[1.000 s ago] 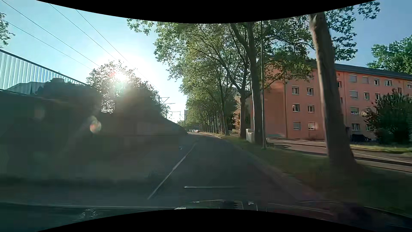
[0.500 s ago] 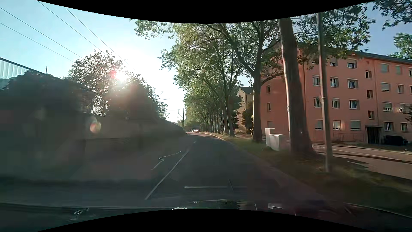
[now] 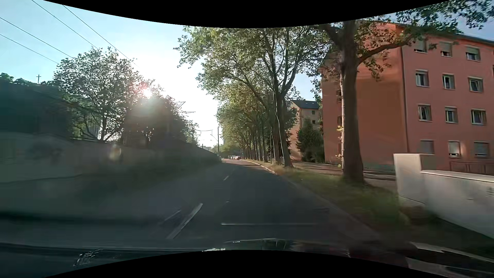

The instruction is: Follow the waypoints while adhering to traffic rules and regulations

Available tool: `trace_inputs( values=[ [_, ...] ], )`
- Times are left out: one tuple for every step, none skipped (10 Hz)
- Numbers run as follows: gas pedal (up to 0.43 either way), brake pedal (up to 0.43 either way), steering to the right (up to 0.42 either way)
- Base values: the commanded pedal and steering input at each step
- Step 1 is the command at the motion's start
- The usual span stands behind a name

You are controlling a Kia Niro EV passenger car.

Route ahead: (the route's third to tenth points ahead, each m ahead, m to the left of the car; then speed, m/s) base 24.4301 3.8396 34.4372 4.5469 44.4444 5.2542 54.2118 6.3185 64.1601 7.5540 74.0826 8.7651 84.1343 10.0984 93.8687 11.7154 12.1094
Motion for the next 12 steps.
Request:
trace_inputs(
  values=[
    [0.098,0.000,-0.008],
    [0.098,0.000,-0.009],
    [0.098,0.000,-0.010],
    [0.098,0.000,-0.010],
    [0.098,0.000,-0.010],
    [0.098,0.000,-0.009],
    [0.098,0.000,-0.009],
    [0.098,0.000,-0.009],
    [0.087,0.000,-0.008],
    [0.079,0.000,-0.008],
    [0.079,0.000,-0.008],
    [0.079,0.000,-0.007]
  ],
)
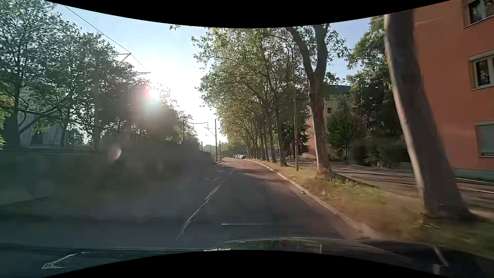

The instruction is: Follow the waypoints while adhering to traffic rules and regulations

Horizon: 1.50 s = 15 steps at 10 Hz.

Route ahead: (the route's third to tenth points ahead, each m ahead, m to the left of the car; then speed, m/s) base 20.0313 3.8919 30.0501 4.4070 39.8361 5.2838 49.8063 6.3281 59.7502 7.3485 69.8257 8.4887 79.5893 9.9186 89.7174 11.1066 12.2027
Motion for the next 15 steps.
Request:
trace_inputs(
  values=[
    [0.079,0.000,-0.006],
    [0.079,0.000,-0.006],
    [0.079,0.000,-0.006],
    [0.087,0.000,-0.006],
    [0.087,0.000,-0.006],
    [0.087,0.000,-0.006],
    [0.087,0.000,-0.006],
    [0.087,0.000,-0.006],
    [0.087,0.000,-0.006],
    [0.087,0.000,-0.006],
    [0.087,0.000,-0.006],
    [0.087,0.000,-0.007],
    [0.087,0.000,-0.009],
    [0.087,0.000,-0.009],
    [0.079,0.000,-0.010]
  ],
)
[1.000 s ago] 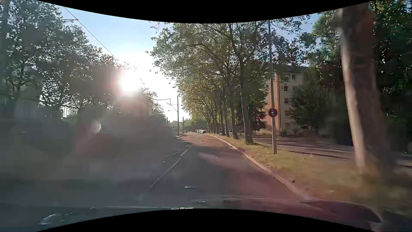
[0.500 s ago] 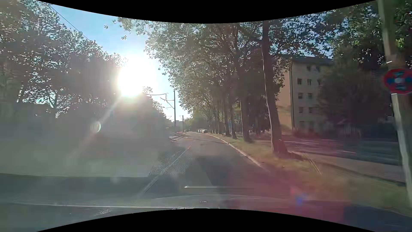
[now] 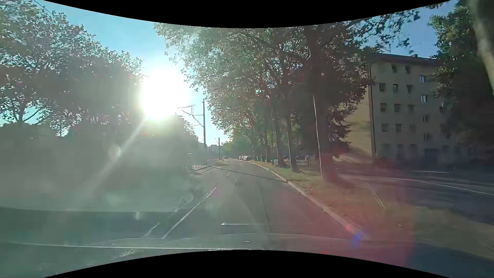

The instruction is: Follow the waypoints while adhering to traffic rules and regulations

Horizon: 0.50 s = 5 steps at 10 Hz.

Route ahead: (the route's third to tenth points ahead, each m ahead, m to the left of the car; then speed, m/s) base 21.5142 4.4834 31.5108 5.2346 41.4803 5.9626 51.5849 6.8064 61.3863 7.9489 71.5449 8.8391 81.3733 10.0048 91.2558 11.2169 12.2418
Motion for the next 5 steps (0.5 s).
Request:
trace_inputs(
  values=[
    [0.079,0.000,-0.010],
    [0.079,0.000,-0.010],
    [0.079,0.000,-0.010],
    [0.079,0.000,-0.010],
    [0.079,0.000,-0.010]
  ],
)
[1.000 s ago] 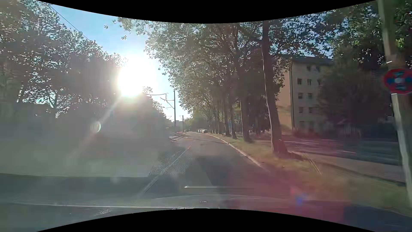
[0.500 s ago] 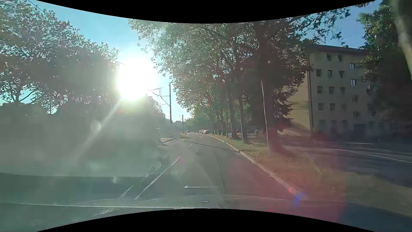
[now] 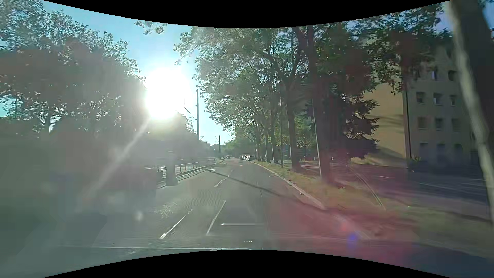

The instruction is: Follow the waypoints while adhering to traffic rules and regulations

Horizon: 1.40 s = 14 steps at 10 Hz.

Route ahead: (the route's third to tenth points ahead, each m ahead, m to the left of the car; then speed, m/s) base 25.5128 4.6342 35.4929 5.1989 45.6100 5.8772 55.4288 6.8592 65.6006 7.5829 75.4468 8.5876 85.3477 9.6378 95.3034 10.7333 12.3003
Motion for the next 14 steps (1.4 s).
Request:
trace_inputs(
  values=[
    [0.079,0.000,-0.010],
    [0.079,0.000,-0.010],
    [0.079,0.000,-0.010],
    [0.079,0.000,-0.010],
    [0.079,0.000,-0.010],
    [0.079,0.000,-0.010],
    [0.079,0.000,-0.010],
    [0.079,0.000,-0.010],
    [0.079,0.000,-0.010],
    [0.079,0.000,-0.010],
    [0.079,0.000,-0.010],
    [0.079,0.000,-0.009],
    [0.079,0.000,-0.008],
    [0.079,0.000,-0.008]
  ],
)
